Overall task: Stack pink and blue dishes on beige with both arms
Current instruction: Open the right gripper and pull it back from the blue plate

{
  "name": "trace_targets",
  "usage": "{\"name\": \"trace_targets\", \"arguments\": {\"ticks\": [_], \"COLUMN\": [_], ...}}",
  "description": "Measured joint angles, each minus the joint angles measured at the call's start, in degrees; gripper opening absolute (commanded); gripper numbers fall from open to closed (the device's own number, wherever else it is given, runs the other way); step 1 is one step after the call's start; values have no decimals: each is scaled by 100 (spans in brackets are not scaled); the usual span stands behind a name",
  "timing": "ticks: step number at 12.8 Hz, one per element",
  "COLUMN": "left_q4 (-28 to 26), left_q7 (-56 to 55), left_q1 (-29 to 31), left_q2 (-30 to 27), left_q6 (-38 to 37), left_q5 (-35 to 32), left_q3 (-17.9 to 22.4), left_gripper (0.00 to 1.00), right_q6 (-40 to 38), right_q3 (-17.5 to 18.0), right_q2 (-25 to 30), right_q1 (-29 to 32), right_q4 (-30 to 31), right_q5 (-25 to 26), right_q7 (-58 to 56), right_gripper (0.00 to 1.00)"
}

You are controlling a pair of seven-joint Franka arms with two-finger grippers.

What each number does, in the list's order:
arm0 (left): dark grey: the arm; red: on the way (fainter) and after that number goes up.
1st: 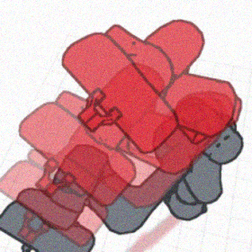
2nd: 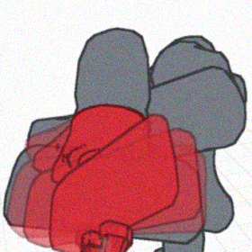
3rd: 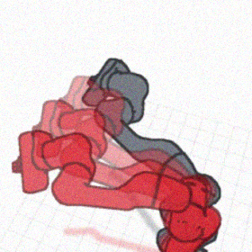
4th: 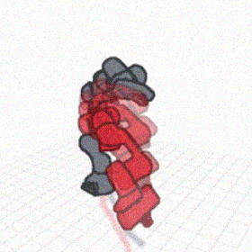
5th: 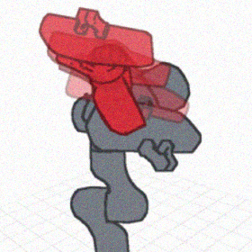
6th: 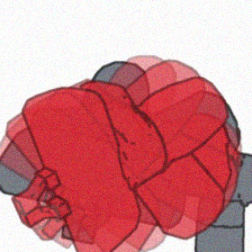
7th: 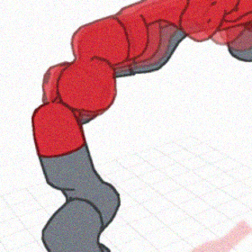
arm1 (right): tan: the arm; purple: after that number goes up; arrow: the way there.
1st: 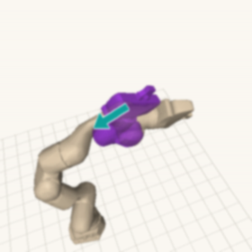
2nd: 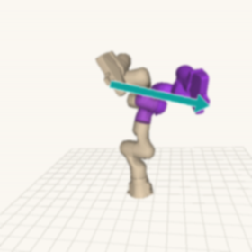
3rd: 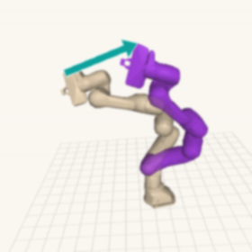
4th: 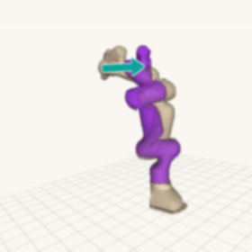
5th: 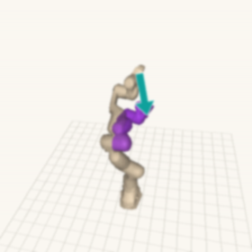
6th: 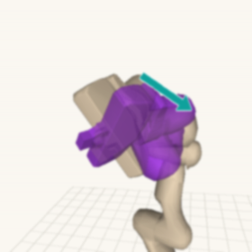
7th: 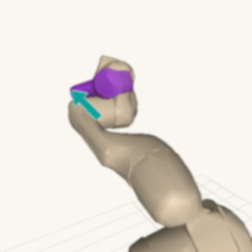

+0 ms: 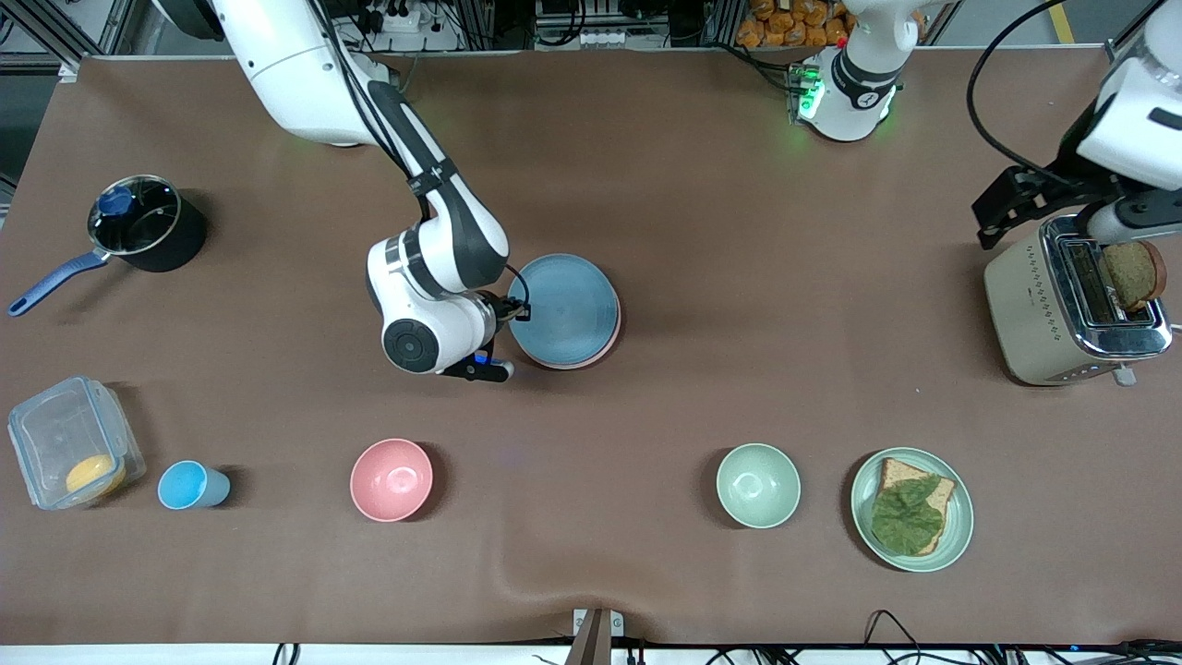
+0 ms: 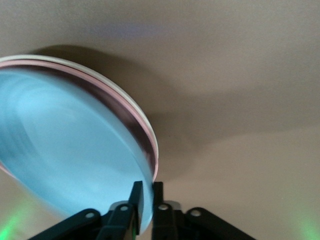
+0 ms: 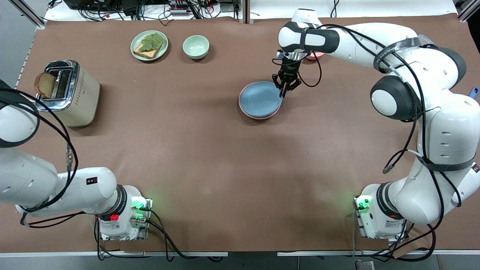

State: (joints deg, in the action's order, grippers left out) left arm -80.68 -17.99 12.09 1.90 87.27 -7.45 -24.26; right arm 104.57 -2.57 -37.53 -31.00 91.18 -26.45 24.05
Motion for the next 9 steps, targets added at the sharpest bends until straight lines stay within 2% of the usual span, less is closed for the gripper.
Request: {"name": "trace_targets", "arguments": {"ticks": [2,5,9], "left_q4": [0,-20,-55], "left_q7": [0,47,66], "left_q1": [-177,-697,-722], "left_q2": [-63,-56,11], "left_q6": [-85,-160,-164], "left_q5": [101,418,655], "left_q3": [328,1088,1224], "left_gripper": [100,100,100], "right_q6": [51,42,-511], "right_q3": [-7,-53,-128], "right_q2": [-2,1,117], "right_q1": [0,67,649], "right_q4": [-46,-345,-842], "right_q5": [-52,-57,-9], "right_q7": [-3,-7,-91], "right_gripper": [100,100,100]}}
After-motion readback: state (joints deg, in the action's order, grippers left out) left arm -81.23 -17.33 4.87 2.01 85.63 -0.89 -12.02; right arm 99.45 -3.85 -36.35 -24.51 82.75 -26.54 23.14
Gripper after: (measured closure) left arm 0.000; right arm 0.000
